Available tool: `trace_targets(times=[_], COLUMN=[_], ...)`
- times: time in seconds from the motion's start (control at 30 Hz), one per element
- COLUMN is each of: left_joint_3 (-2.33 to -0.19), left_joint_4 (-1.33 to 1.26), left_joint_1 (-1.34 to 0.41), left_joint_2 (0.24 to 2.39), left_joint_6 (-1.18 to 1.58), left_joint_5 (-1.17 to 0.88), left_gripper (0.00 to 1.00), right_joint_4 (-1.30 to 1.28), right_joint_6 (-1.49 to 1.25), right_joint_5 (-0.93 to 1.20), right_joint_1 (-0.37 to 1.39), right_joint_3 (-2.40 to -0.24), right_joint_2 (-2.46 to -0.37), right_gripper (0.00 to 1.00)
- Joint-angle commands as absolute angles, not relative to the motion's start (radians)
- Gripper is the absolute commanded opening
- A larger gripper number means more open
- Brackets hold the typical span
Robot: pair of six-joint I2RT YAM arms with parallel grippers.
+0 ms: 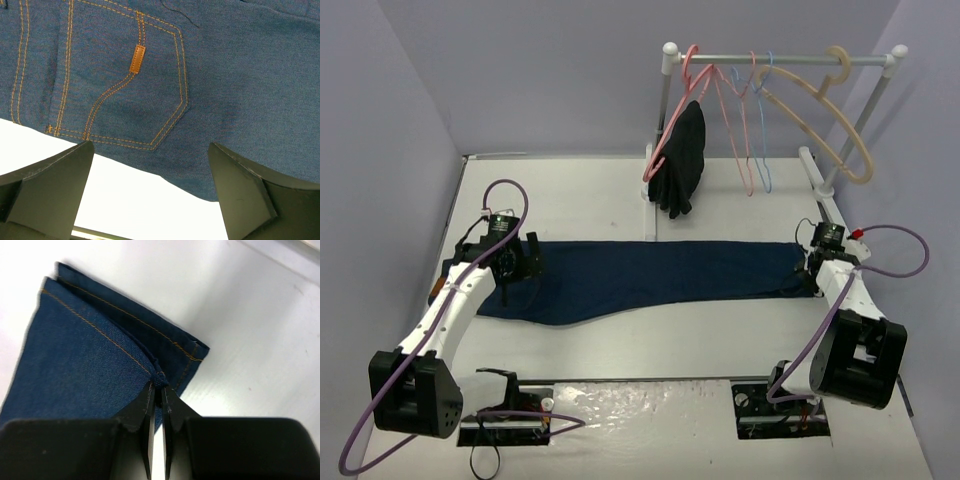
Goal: Place the trousers on the hanger
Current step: Fold the trousers at the center of the board.
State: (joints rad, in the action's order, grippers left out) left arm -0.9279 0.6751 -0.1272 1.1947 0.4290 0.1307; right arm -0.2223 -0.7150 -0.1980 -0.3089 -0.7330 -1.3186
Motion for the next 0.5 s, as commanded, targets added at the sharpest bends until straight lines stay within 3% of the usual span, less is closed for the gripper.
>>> trace_targets(times=[0.0,0.13,0.3,0.47], left_joint_3=[-0.969,-0.969,-0.971,-0.969], left_joint_4=[0.670,0.670,0.672,0.667], left_joint_1=[-0.126,-0.126,-0.126,-0.126], left_joint_2=[1.182,1.183,1.187,1.197], left_joint_6=[0.430,0.430,0.427,0.425], left_joint_5=[0.141,0.143,0.145,0.128], left_gripper=[0.97,0.97,0.97,0.97], right_joint_4=[-0.245,-0.247,-0.248,-0.251], right_joint_6=[-0.810,-0.855,-0.813,-0.702], right_joint_5=[-0.263,-0.257,-0.320,-0.330], right_joint_1=[-0.326,-0.352,-0.369,-0.361], right_joint_3=[-0.686,-0.661,-0.691,-0.775], right_joint_2=[-1.294,-1.310,-1.341,-1.295], right_gripper=[0.00,0.03,0.29,0.37])
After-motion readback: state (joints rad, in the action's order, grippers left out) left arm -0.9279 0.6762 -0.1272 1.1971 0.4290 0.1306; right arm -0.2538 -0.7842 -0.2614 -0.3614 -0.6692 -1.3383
